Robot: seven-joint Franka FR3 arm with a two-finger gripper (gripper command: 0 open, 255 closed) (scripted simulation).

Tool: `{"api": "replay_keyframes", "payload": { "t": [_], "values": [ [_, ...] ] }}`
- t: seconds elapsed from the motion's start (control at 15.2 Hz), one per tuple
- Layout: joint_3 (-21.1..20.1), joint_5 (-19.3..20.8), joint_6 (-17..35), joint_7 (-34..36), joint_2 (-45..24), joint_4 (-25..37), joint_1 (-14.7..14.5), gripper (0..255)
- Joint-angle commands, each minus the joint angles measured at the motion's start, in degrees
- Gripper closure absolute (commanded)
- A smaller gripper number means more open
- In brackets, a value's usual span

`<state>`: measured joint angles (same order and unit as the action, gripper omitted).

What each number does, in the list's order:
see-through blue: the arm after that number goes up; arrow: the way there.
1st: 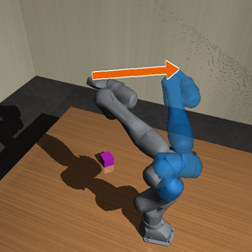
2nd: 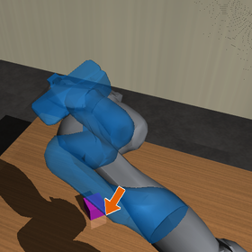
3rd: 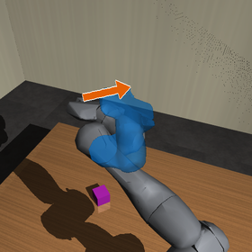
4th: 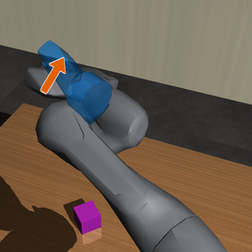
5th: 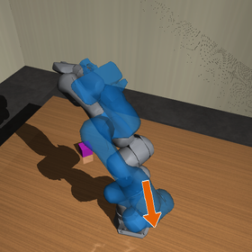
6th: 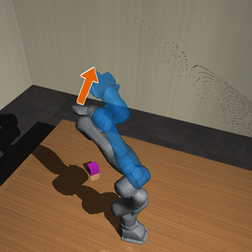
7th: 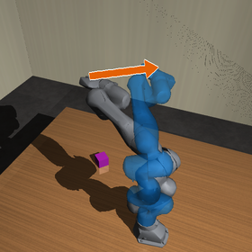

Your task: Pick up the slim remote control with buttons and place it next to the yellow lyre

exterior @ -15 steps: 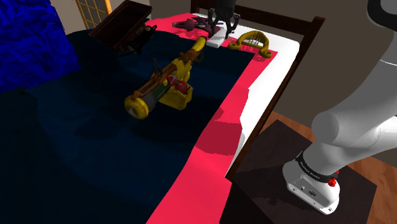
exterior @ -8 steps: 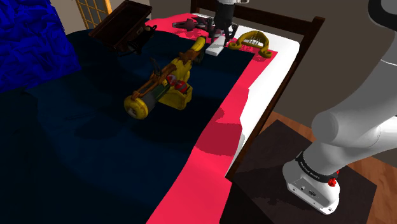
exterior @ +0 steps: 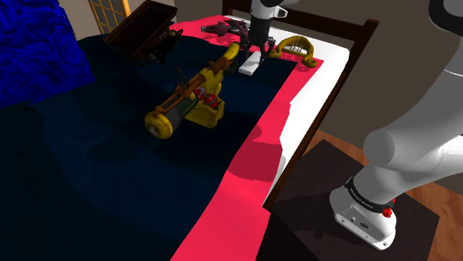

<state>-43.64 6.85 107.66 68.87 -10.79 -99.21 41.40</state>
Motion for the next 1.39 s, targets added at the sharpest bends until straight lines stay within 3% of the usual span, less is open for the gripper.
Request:
{"api": "replay_keyframes", "payload": {
  "t": [0.0,0.53,0.59,0.92,1.19,1.32],
  "values": [
    [0.12,0.46,1.96,0.29,-0.53,-1.53,-0.09,255],
    [0.12,0.46,1.96,0.29,-0.53,-1.53,-0.09,255],
    [0.12,0.46,1.96,0.28,-0.53,-1.53,-0.09,0],
    [0.12,0.46,1.96,0.28,-0.53,-1.53,-0.09,0],
    [-0.19,-0.40,-5.05,-0.33,0.39,4.84,-0.12,0],
    [-0.18,-0.40,-5.05,-0.33,0.39,4.84,-0.12,0]
  ]
}}
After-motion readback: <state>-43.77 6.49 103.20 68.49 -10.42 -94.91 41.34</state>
